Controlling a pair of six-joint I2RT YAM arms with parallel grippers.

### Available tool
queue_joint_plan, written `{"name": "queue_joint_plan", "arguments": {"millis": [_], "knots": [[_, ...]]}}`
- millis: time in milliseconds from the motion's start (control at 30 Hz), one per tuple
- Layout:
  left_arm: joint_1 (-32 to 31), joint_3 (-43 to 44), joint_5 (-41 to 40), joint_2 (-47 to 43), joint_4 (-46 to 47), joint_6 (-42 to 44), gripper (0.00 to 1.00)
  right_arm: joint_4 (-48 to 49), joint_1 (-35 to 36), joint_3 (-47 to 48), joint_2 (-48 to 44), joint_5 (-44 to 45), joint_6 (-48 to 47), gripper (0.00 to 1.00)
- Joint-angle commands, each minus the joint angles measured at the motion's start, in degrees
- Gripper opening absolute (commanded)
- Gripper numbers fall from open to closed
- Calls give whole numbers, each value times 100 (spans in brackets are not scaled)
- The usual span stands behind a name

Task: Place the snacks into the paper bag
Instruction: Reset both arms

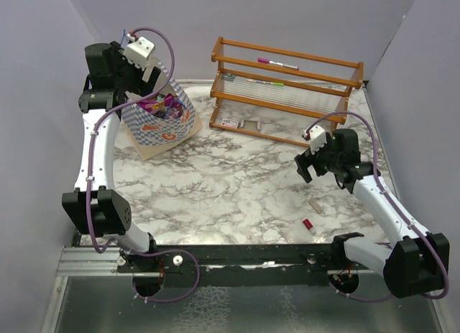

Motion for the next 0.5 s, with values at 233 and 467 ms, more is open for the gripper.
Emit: {"name": "queue_joint_plan", "arguments": {"millis": [233, 467], "knots": [[-29, -1113, -666, -956, 744, -1460, 99, 264, 39, 80, -325, -1, 247, 98], [-29, -1915, -926, -1541, 1235, -1685, 99, 367, 39, 89, -396, 412, 399, 99]]}}
